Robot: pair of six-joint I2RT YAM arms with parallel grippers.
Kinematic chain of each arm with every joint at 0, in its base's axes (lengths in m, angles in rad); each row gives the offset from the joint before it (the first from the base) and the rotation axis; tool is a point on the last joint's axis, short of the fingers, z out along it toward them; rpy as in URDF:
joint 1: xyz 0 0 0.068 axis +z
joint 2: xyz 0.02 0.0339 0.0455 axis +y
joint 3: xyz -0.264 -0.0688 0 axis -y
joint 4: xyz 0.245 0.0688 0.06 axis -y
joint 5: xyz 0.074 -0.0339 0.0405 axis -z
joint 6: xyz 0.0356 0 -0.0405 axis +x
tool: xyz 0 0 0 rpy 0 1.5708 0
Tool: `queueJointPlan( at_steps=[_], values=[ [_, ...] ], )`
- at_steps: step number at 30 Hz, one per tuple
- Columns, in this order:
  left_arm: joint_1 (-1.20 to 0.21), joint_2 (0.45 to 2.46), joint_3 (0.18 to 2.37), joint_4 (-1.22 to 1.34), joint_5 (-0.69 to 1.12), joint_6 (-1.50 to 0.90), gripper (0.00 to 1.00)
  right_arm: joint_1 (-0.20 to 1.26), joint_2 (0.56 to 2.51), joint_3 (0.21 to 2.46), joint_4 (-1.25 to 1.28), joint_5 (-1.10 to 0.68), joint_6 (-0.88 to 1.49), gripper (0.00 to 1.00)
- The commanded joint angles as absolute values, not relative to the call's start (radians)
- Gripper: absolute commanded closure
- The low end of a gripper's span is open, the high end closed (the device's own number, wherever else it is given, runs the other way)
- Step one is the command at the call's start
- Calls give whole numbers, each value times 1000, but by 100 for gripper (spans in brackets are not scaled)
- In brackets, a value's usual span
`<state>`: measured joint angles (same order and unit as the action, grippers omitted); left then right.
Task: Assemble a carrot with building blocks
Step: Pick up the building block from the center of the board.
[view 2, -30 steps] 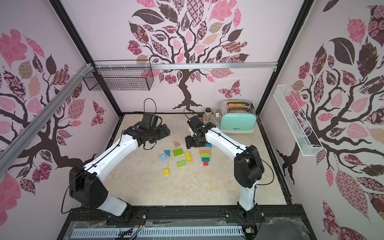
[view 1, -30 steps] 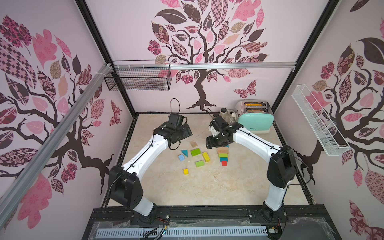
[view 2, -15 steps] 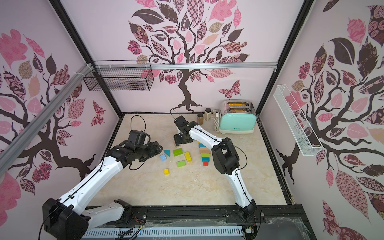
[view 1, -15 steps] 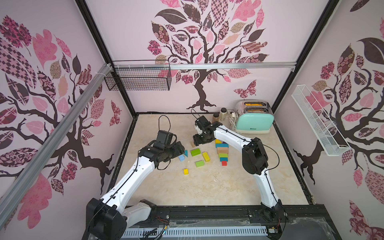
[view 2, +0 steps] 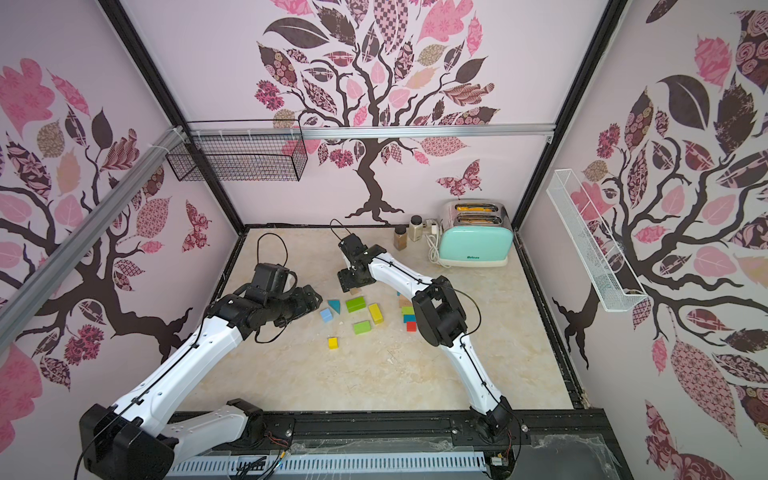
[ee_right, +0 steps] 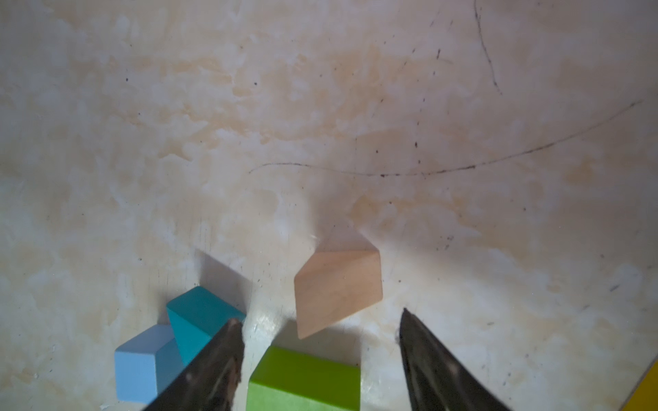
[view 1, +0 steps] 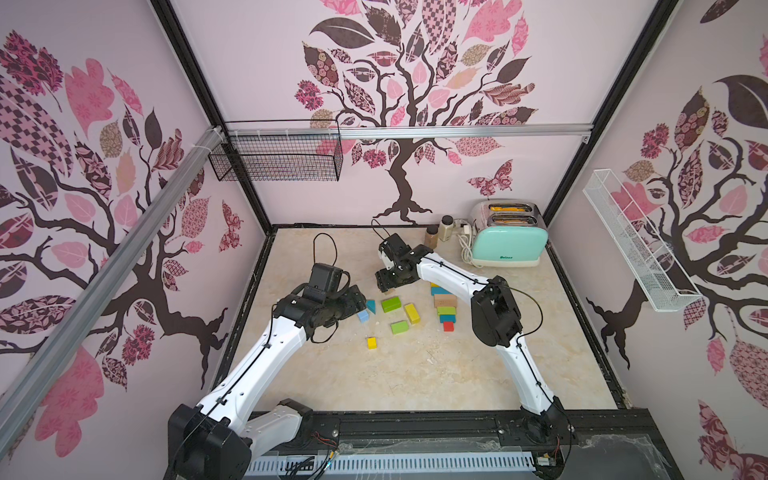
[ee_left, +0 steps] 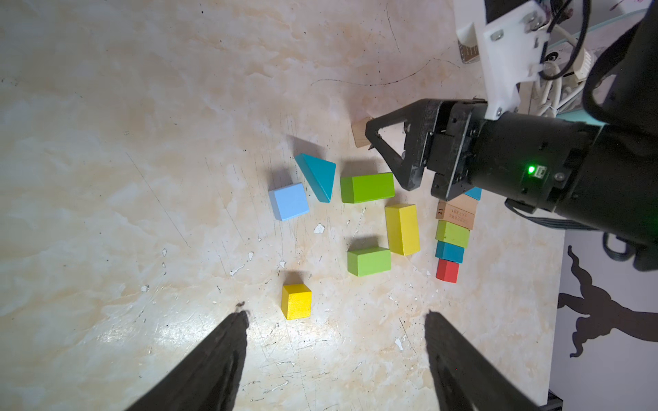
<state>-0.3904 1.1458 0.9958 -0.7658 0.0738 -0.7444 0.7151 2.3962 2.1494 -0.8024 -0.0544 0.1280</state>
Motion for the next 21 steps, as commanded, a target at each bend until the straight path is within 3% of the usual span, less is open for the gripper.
queueJointPlan(
  at_steps=[1, 8, 12, 21],
  values=[
    [-385, 1155, 991, -778, 76, -746, 18, 723, 2451, 2202, -815, -11, 112, 33],
    [-379, 1154, 981, -785, 75, -737, 18, 723, 2489, 2210, -815, -3, 117, 50],
    [-378, 1157, 983, -783, 77, -732, 18, 723, 2500, 2239, -826, -5, 117, 69],
    [-376, 1160, 982, -787, 74, -718, 18, 723, 2496, 2255, -850, -5, 115, 88]
  ],
)
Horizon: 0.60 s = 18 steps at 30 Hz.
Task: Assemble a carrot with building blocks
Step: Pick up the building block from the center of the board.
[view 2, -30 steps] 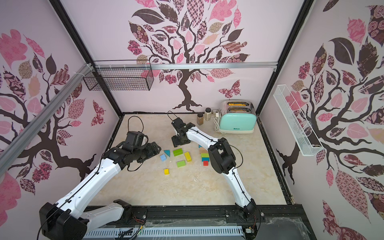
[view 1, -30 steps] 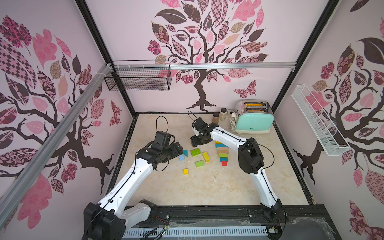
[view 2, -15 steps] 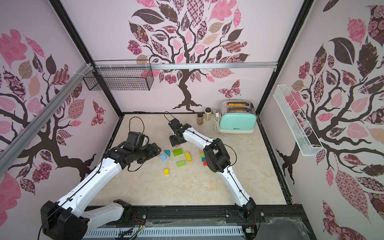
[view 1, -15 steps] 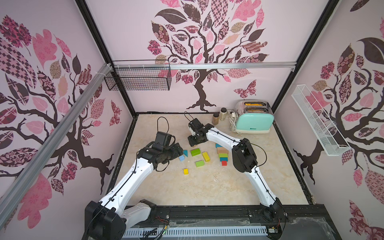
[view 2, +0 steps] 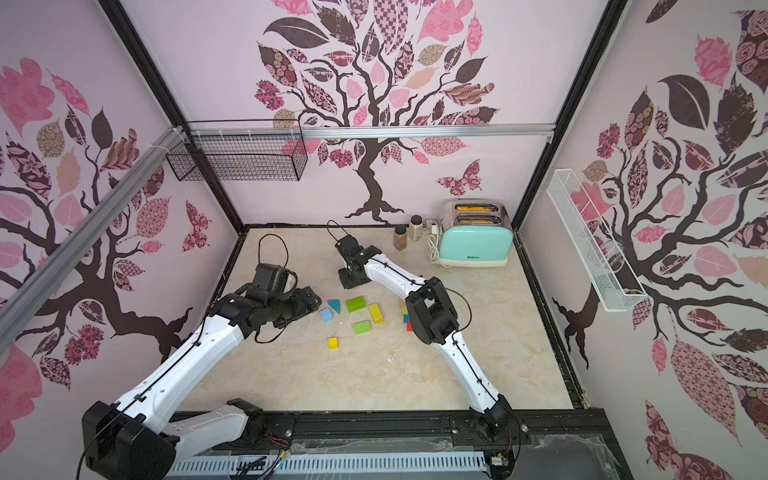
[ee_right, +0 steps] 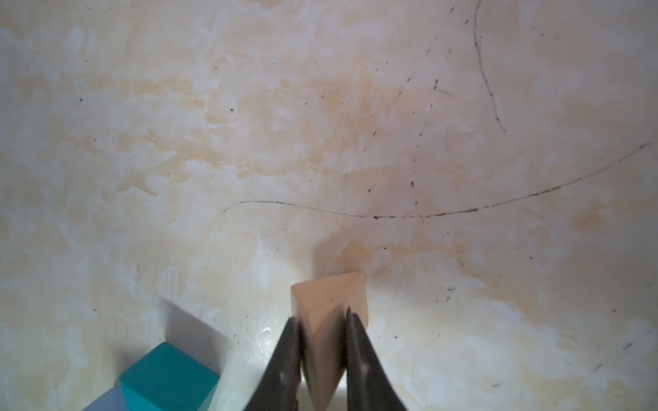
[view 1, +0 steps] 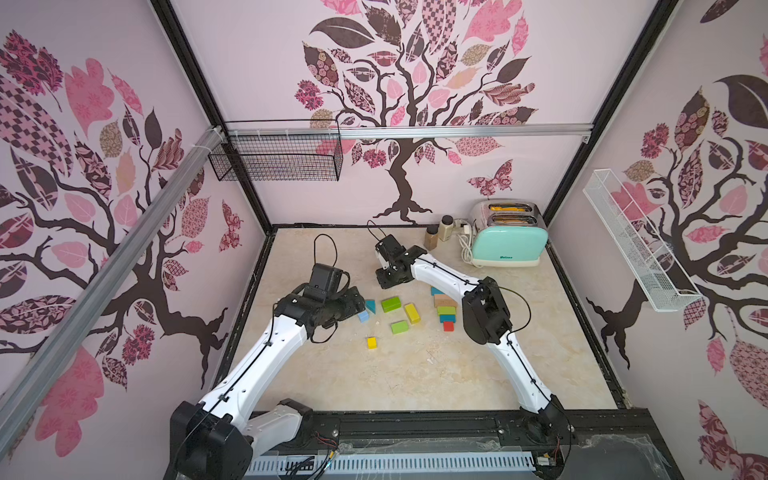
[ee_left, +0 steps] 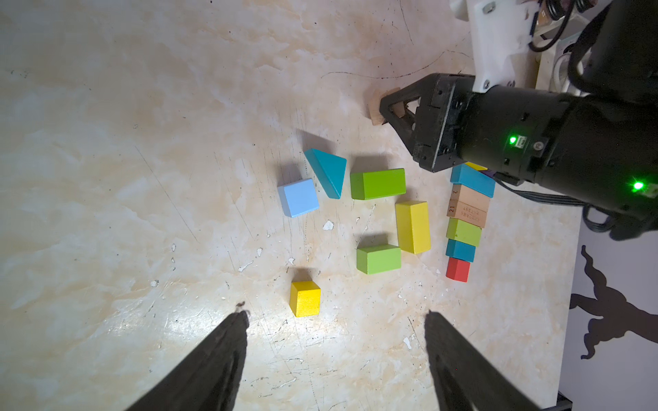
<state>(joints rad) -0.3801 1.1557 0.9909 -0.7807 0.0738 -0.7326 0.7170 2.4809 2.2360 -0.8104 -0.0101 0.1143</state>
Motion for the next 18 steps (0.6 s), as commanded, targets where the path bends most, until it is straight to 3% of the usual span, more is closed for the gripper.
queueJointPlan(
  at_steps=[1, 9, 18],
  values=[
    [-376, 1159, 981, -786, 74, -718, 18, 723, 2492, 2253, -851, -3, 114, 88],
    [-376, 1161, 979, -783, 80, -715, 18, 701, 2516, 2294, -879, -24, 146, 100],
    [-376, 1172, 974, -767, 86, -718, 18, 612, 2427, 2145, -766, -232, 262, 100]
  ],
)
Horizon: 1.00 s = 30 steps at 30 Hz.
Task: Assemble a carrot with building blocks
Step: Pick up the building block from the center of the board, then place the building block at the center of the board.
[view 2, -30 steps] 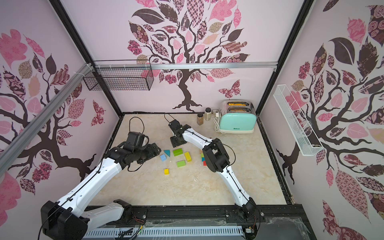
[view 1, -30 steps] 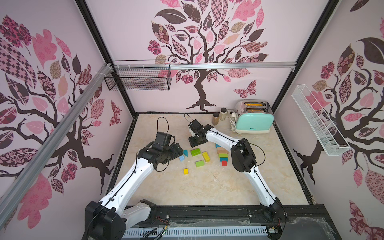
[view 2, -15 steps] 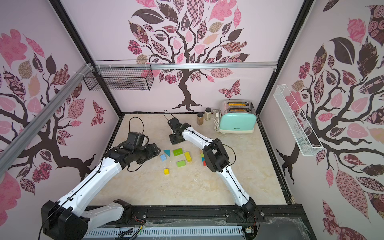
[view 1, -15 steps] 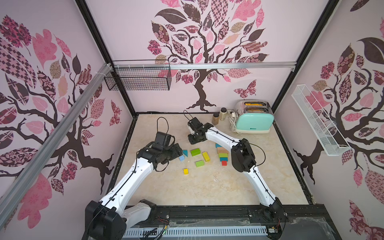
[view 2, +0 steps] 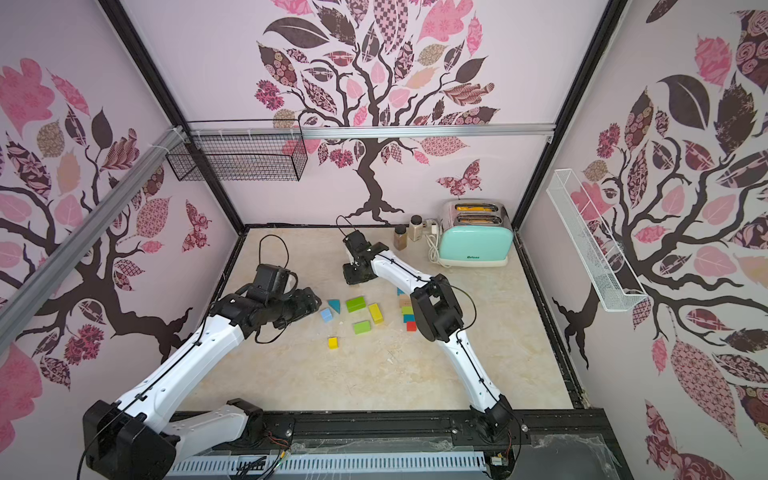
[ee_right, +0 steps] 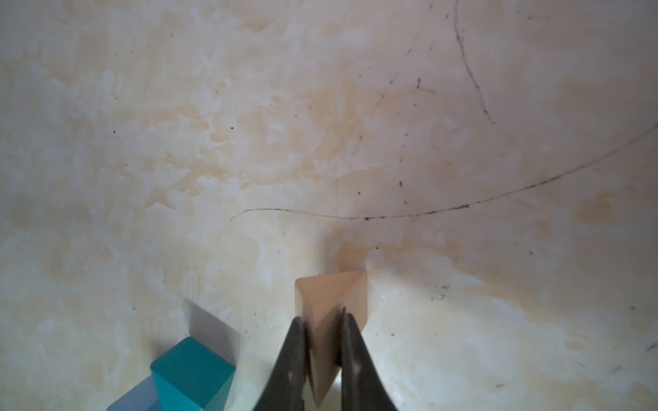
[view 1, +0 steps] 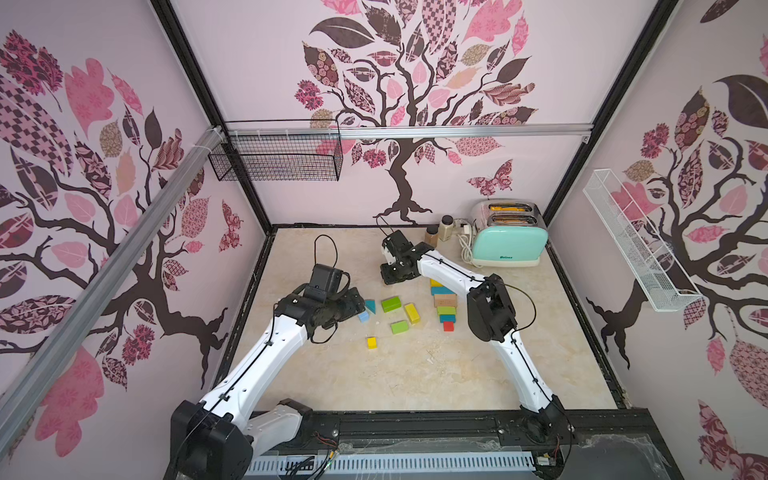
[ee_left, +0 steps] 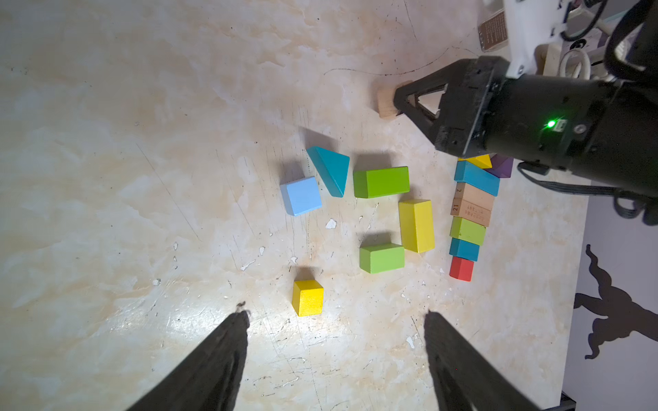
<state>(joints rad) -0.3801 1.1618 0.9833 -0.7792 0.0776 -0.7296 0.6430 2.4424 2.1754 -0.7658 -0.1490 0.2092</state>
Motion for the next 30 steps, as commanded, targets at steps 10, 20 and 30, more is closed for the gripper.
queueJointPlan(
  at_steps=[10, 20, 30],
  values=[
    [-376, 1188, 966, -742, 98, -729, 18, 492, 2424, 2060, -671, -499, 495, 100],
    [-376, 1205, 970, -730, 108, -733, 18, 470, 2458, 2112, -732, -577, 624, 100],
    [-376, 1224, 967, -713, 120, -741, 19, 461, 2496, 2164, -836, -580, 752, 100]
  ],
)
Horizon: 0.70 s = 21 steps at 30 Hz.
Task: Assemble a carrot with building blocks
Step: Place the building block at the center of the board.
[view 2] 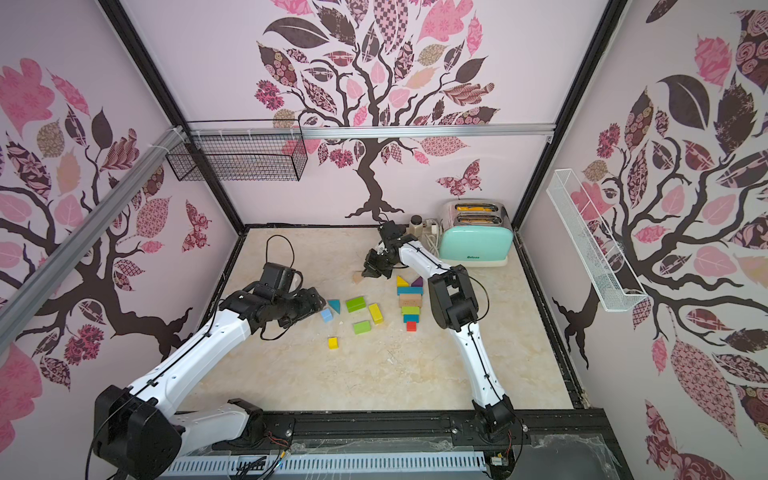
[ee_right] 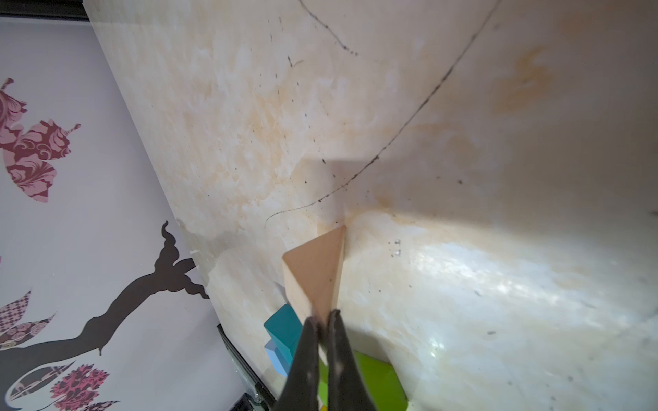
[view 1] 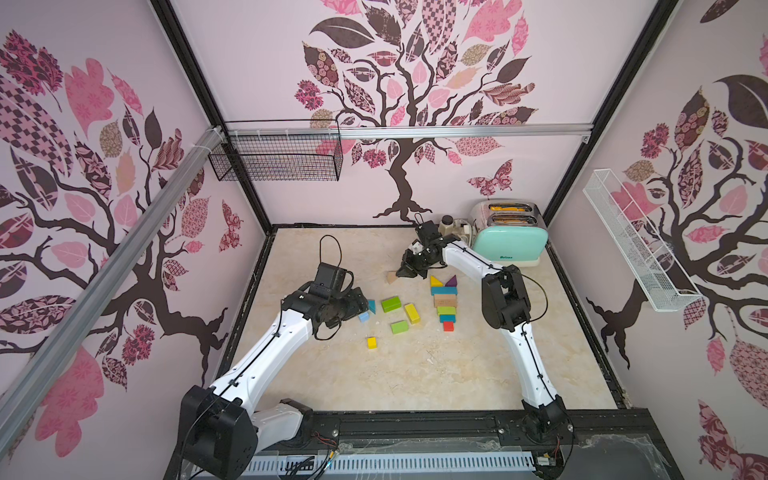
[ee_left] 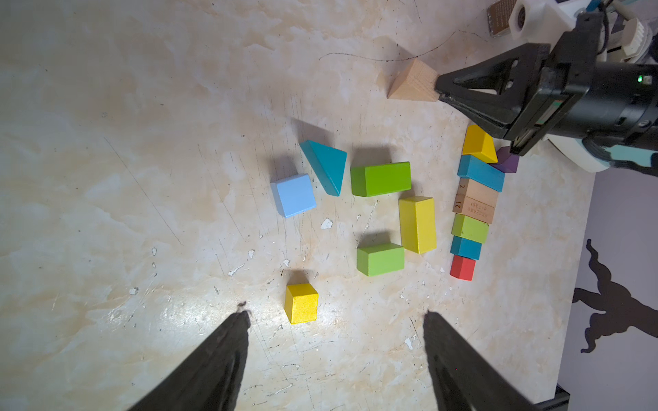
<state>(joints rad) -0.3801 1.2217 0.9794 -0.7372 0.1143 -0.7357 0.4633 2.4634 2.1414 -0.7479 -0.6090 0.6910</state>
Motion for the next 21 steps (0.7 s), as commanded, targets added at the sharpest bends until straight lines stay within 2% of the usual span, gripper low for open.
queueJointPlan(
  at_steps=[1, 6, 12, 14, 15, 17, 21],
  values=[
    [-375, 1226, 967, -711, 121, -743, 19, 458, 2499, 2166, -843, -578, 765, 100],
    [-376, 1233, 967, -704, 126, -745, 19, 447, 2513, 2153, -835, -585, 857, 100],
    [-376, 1235, 965, -703, 126, -747, 19, 442, 2531, 2198, -855, -564, 848, 99],
    [-376, 1236, 962, -701, 126, -747, 19, 443, 2522, 2205, -872, -534, 821, 80],
    [-376, 1236, 961, -700, 127, -747, 19, 442, 2520, 2205, -876, -525, 813, 73],
    [-376, 1239, 960, -697, 127, -747, 19, 442, 2518, 2213, -889, -503, 794, 68],
    [-376, 1246, 966, -693, 127, -746, 19, 448, 2493, 2222, -903, -452, 720, 67]
  ],
)
